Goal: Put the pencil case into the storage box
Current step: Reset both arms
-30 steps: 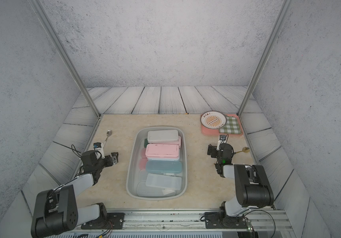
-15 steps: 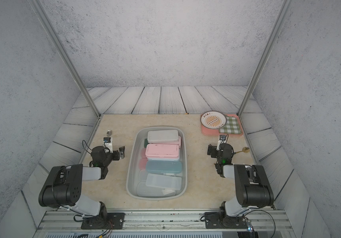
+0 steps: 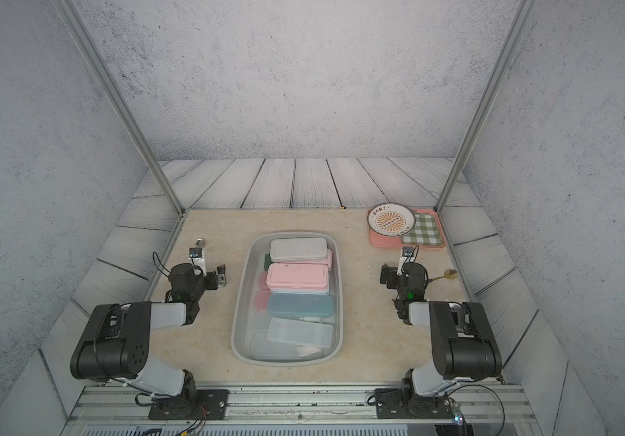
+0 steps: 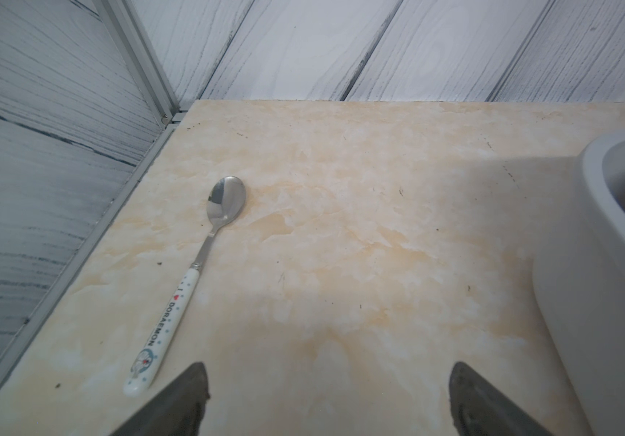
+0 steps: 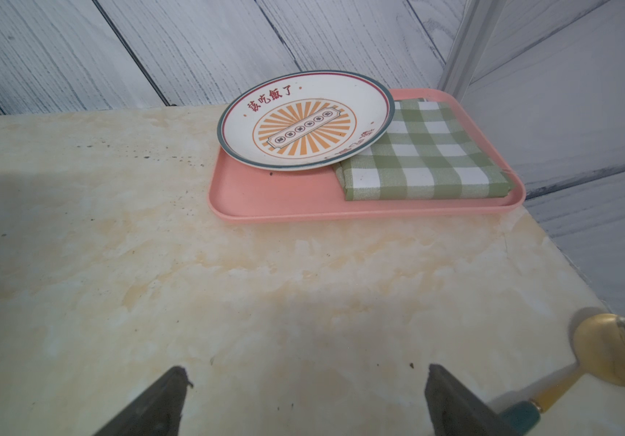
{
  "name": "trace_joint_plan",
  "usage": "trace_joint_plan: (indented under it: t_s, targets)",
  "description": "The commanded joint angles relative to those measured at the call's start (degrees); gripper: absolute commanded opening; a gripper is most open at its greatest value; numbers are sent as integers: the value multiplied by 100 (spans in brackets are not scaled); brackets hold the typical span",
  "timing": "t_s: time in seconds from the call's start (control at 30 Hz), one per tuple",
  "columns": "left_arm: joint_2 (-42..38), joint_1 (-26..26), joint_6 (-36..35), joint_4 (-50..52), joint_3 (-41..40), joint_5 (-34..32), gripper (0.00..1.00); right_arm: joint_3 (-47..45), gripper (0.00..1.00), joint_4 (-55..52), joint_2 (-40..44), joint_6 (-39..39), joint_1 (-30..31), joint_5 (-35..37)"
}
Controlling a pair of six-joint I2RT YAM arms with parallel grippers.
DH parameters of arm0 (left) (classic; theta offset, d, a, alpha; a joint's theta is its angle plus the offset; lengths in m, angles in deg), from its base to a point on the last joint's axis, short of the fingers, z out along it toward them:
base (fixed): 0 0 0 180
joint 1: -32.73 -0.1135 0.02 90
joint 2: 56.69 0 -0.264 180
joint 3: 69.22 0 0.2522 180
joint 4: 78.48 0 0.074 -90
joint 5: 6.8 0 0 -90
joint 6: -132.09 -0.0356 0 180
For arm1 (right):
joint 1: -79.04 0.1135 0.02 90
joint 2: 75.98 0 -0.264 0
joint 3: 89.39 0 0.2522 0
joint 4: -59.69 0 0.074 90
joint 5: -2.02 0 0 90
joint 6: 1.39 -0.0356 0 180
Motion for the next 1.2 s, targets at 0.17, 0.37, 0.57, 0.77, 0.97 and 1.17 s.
trace_joint_plan:
  t_s: [0.17,0.37,0.57,0.77,0.97,1.17]
  targets:
    - [-93,146,-2,83,83,-441,100,59,99,-16,34,55,21,-24]
    - [-92,151,4,82,88,-462,100,58,99,-17,33,54,23,-22]
    - [-77,149,3,56,87,-458,100,53,99,-15,24,51,21,-24]
    - [-75,146,23,55,96,-470,100,63,99,-16,26,54,22,-21]
    - [-83,150,21,65,92,-469,100,60,99,-17,23,56,21,-25]
    - [-84,149,16,80,92,-466,100,65,99,-17,21,56,21,-23]
